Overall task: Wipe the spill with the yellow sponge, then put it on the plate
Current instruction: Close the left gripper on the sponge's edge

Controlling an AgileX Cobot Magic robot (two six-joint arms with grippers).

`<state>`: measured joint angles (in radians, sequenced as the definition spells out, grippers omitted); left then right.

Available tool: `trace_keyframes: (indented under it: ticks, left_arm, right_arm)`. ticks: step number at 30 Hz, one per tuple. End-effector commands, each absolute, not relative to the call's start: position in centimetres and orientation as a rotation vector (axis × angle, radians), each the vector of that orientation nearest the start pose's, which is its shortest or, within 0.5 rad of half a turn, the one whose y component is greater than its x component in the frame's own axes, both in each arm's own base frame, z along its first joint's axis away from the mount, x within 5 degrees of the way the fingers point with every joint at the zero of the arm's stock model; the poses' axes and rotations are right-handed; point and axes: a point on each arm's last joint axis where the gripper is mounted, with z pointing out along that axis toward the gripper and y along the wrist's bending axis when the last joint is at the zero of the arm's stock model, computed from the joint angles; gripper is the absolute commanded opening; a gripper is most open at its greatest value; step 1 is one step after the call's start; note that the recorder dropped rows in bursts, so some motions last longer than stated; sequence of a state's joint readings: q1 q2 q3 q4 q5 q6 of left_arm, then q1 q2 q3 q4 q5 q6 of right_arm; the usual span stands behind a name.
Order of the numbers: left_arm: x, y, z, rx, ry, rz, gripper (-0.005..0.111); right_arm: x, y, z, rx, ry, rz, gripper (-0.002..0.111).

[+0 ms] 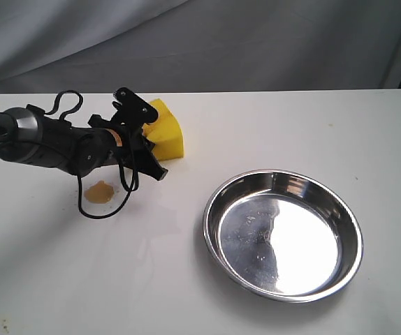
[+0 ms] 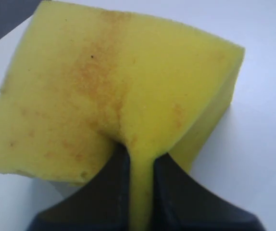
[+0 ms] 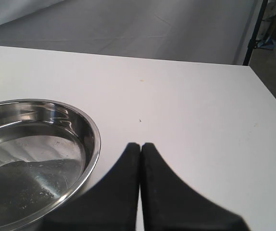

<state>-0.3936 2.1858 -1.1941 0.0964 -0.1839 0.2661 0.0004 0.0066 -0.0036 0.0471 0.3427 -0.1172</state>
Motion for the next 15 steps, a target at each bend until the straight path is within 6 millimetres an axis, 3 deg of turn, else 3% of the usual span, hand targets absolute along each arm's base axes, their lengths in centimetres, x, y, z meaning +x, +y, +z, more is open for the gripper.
trace_keyframes:
  ticks: [1,15]
  left_arm:
    - [39.8,-17.0,8.4,0.877,2.152,-0.033,0.001]
    - [38.9,-16.4,14.5,0.878,2.176,-0.011,0.000]
  right_arm:
    - [5.4,0.2,18.2,-0.079,1.823,-0.034,0.000]
    - [5.4,0.2,18.2,-0.079,1.823,-0.034,0.000]
